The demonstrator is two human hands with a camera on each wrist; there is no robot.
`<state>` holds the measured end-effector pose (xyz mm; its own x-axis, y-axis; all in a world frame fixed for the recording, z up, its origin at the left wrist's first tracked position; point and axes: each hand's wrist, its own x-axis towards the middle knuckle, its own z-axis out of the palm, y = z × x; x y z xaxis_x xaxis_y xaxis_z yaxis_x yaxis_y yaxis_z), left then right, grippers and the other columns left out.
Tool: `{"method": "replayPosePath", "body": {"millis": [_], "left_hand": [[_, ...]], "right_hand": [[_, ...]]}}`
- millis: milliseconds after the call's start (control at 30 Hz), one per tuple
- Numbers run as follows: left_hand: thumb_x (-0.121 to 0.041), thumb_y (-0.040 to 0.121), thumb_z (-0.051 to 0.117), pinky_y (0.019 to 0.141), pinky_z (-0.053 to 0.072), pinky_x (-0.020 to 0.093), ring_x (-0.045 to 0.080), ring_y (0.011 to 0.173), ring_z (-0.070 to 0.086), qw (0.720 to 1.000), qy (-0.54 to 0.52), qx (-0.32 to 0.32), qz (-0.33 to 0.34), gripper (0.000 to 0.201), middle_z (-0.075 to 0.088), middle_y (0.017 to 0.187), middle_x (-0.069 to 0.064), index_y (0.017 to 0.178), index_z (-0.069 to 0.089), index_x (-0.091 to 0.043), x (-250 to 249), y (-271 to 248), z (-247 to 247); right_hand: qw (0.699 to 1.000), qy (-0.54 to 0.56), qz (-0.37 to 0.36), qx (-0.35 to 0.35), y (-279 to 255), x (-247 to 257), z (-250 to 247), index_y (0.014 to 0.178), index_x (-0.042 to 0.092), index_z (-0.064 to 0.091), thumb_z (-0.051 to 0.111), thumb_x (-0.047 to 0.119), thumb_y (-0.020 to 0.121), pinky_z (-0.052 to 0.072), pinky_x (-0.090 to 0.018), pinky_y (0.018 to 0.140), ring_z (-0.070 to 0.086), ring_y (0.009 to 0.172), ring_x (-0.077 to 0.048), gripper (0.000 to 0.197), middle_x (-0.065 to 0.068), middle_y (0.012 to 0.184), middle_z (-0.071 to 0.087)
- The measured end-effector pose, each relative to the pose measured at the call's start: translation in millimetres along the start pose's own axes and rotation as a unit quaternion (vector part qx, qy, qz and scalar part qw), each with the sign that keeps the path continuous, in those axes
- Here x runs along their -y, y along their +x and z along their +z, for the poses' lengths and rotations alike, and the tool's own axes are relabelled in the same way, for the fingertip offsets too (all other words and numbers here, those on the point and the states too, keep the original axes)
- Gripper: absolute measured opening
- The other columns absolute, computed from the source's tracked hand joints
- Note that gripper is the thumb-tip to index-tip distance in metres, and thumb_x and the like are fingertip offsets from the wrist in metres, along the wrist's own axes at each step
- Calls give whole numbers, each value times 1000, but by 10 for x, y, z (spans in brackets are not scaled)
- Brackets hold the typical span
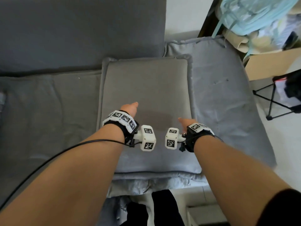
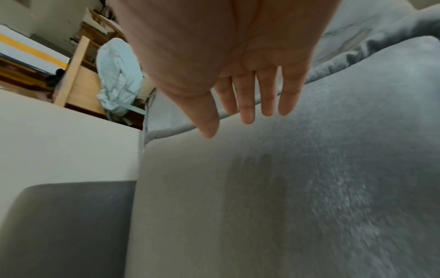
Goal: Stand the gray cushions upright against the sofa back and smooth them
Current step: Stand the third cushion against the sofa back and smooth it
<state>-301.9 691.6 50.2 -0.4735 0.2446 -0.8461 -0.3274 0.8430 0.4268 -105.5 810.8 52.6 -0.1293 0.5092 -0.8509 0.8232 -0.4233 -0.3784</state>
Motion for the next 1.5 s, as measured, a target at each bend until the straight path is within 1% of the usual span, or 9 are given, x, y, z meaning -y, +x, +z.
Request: {"method": "replayPosePath", "body": {"millis": [133, 300, 400, 533, 733, 900, 1233, 1400, 1500], "left_hand": [[-38, 102, 31, 113, 29, 37, 32, 138, 37, 993, 116, -27, -13, 55, 35, 152, 17, 144, 36, -2, -58, 50, 245], [-29, 104, 30, 110, 32, 38, 33, 137, 39, 991, 129, -33, -21, 48, 38, 150, 18, 144, 36, -2, 40, 297, 482], [-34, 104, 26, 114, 27, 36, 31, 140, 35, 988, 146, -22, -40, 51, 34, 153, 16, 146, 34, -5, 72, 394, 574], [-44, 100, 34, 114, 29, 36, 30, 137, 40, 989, 126, 16, -71, 59, 39, 150, 15, 143, 38, -4, 169, 536, 686], [-48, 98, 35, 114, 30, 43, 32, 137, 39, 990, 92, 37, -100, 64, 36, 152, 15, 145, 35, -5, 192, 624, 784], [-55, 95, 35, 115, 29, 46, 32, 137, 39, 991, 67, 42, -107, 68, 35, 153, 12, 146, 33, -10, 206, 725, 765], [-58, 92, 39, 114, 31, 47, 31, 135, 41, 993, 38, 34, -110, 70, 39, 151, 12, 145, 36, -12, 367, 787, 681], [-57, 91, 42, 115, 29, 44, 30, 137, 40, 994, -5, 67, -91, 71, 39, 151, 13, 144, 37, -10, 405, 641, 612], [-68, 66, 52, 113, 34, 47, 32, 130, 48, 991, -46, 93, -89, 94, 46, 145, 14, 140, 44, -11, 588, 766, 667]], "right_hand": [[999, -4, 31, -43, 279, -142, -135, 130, 5, 50, 55, 31, 91, 49, -36, 84, 63, 94, -31, 47, -17, 104, 62], [995, -38, 54, -78, 584, -280, -251, 123, 8, 52, 58, 37, 83, 46, -32, 66, 55, 63, -23, 50, -8, 82, 60], [993, -35, 87, -65, 764, -370, -282, 130, 8, 46, 57, 47, 84, 43, -32, 62, 56, 68, -24, 61, -10, 88, 59], [993, -43, 91, -57, 947, -523, -232, 127, 11, 51, 60, 69, 72, 51, -36, 76, 61, 75, -27, 81, -8, 87, 60], [995, 14, 94, -11, 1085, -570, -118, 134, 7, 45, 81, 63, 53, 46, -35, 68, 59, 86, -28, 105, -10, 110, 60], [994, -3, 108, 2, 1070, -486, -153, 119, 8, 54, 86, 51, 56, 46, -32, 50, 59, 66, -26, 83, -9, 79, 60], [997, -2, 81, 10, 923, -395, -55, 108, 9, 59, 89, 41, 57, 49, -30, 47, 64, 66, -27, 68, -11, 83, 66], [998, 8, 54, 6, 814, -370, -20, 116, 9, 54, 83, 31, 70, 49, -37, 73, 60, 82, -28, 59, -10, 104, 62], [999, 6, 51, -9, 805, -461, 47, 131, 3, 49, 66, 50, 82, 45, -38, 84, 57, 96, -30, 70, -14, 121, 60]]}}
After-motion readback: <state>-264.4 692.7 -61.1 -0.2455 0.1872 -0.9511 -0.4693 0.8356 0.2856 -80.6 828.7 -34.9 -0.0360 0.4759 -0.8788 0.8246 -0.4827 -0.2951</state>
